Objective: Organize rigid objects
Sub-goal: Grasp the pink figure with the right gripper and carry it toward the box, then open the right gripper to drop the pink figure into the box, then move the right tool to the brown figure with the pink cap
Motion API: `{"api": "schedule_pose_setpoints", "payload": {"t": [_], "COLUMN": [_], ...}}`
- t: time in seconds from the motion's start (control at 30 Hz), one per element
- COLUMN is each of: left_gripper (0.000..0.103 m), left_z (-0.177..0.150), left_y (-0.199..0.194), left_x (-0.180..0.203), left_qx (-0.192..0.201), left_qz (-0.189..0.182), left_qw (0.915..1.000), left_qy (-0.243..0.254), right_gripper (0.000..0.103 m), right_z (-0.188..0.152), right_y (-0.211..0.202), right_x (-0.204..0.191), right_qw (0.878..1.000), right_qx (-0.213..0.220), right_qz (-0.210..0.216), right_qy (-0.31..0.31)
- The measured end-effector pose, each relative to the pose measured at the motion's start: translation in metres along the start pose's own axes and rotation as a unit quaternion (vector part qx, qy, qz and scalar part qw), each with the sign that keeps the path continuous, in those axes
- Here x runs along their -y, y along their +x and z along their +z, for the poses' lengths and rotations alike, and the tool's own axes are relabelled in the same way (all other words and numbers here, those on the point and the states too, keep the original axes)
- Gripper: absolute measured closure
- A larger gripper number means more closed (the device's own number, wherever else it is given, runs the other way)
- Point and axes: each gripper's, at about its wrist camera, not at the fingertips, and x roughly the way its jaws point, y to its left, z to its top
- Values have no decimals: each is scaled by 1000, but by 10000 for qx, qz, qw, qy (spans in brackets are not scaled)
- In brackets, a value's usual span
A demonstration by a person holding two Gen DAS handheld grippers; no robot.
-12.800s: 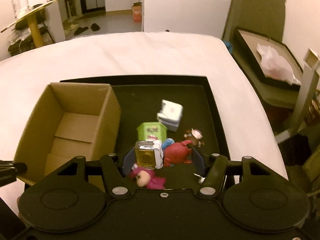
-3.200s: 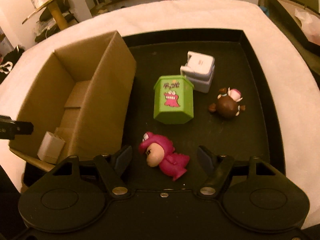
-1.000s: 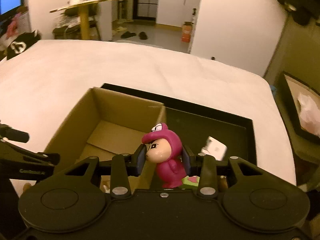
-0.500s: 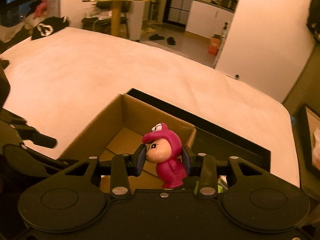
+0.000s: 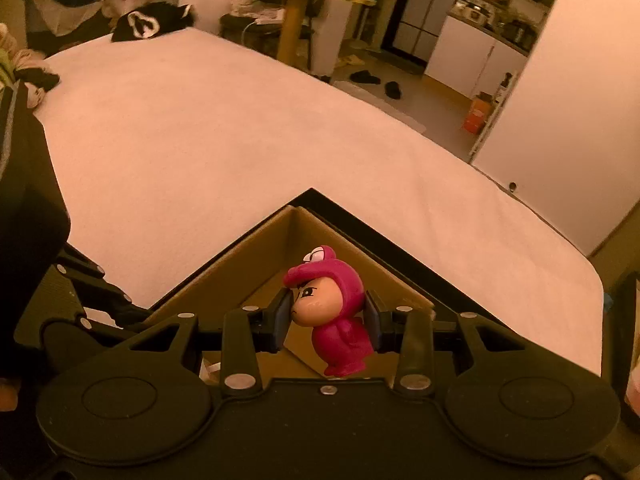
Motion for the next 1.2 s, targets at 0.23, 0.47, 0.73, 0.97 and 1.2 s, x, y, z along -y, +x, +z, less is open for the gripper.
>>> {"api": "schedule_pose_setpoints", "payload": {"t": [0.23,0.47,0.73,0.97,1.2], "left_gripper": [95,94,94,93,90], "left_z": [0,1,2,2,1], "left_y": [1,2,2,0,-5], "left_x": [-5,-7,-6,0,5], "left_qx": [-20,-30,-45,-24,12], "left_qz": [-75,-98,-59,75,214], "left_qw": [9999,9999,9999,10000,9998], "left_qy": [-81,-118,-106,-22,-14], "right_gripper": [64,46,35,32,31], "right_z": [6,4,-21,-53,-81], "right_y": [6,1,-13,-24,-33], "right_x": [-4,-6,4,20,35], "right_qw": [9998,9998,9995,9959,9895], "right_qx": [23,16,-56,-150,-142], "right_qz": [94,110,-21,-184,-257], "right_qy": [-157,-136,296,873,1413]}}
